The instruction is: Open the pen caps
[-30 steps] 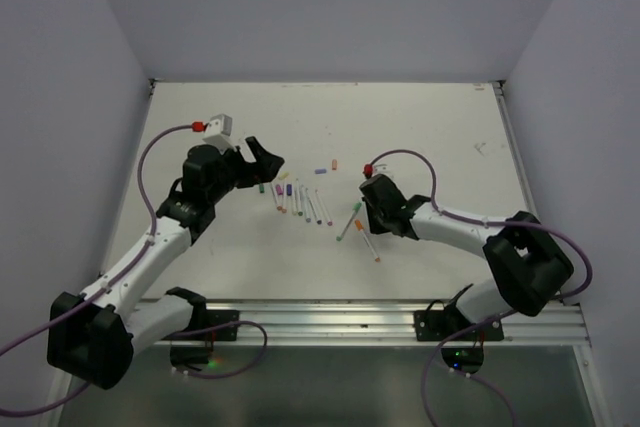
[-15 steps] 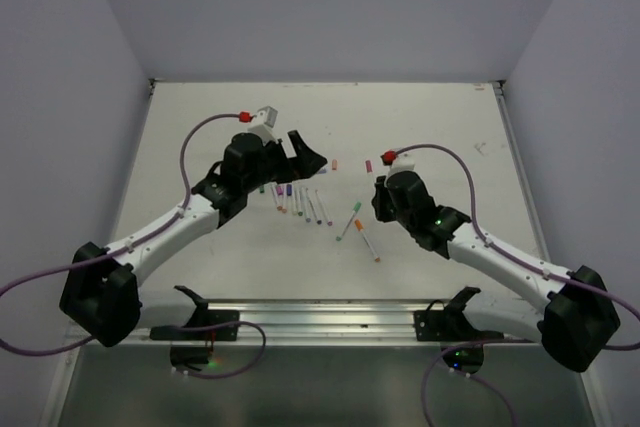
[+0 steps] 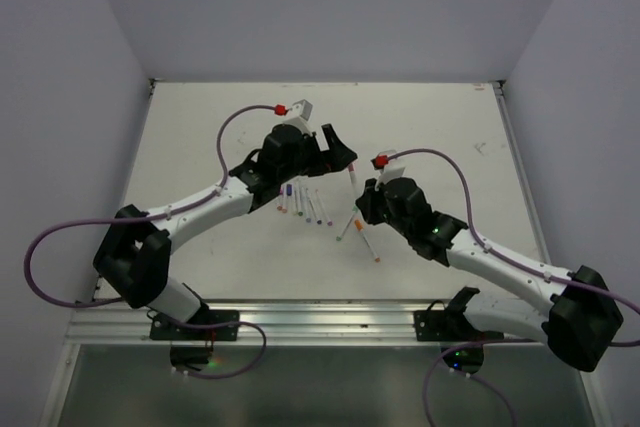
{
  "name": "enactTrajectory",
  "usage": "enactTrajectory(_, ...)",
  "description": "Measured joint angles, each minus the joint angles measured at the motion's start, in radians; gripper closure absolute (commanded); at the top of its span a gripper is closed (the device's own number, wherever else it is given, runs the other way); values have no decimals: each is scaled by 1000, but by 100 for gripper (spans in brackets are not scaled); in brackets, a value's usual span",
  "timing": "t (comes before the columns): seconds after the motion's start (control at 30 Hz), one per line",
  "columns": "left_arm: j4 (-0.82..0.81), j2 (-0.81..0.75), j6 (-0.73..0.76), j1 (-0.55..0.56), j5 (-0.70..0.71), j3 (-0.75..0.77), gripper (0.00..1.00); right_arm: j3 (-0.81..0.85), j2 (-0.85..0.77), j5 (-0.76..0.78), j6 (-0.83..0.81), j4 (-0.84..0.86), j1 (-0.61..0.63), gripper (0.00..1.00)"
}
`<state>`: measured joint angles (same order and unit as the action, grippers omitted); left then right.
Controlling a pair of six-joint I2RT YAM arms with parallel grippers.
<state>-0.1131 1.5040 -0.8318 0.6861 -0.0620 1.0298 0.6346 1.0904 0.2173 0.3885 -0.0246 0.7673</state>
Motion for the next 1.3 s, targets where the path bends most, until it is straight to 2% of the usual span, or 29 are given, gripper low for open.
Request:
enactTrajectory(0.2,-1,78,5,22,45,46,19,0,5,-1,3,26,26,100)
enactTrajectory(0.23,-1,84,5,26,53,48,25,0,8,-1,3,31,29,100)
enactTrajectory(0.67,2,93,21,57,124,63,27,0,20,-5,4,53,50,100)
enactTrajectory(0.77,2,95,30,62,136,63,30,0,20,-5,4,57,52,100)
enactTrajectory(0.83,2,97,32,63,145,63,39,0,20,-6,4,57,55,100)
enactTrajectory(0.9,2,100,39,63,155,63,41,0,20,-8,5,58,58,100)
enactTrajectory(0.97,2,102,39,63,164,63,49,0,19,-8,5,58,58,100)
enactTrajectory(1.07,0,103,42,63,174,63,53,0,19,-8,5,58,59,100)
enactTrajectory(1.3,-6,103,40,63,179,63,55,0,17,-8,5,62,61,100)
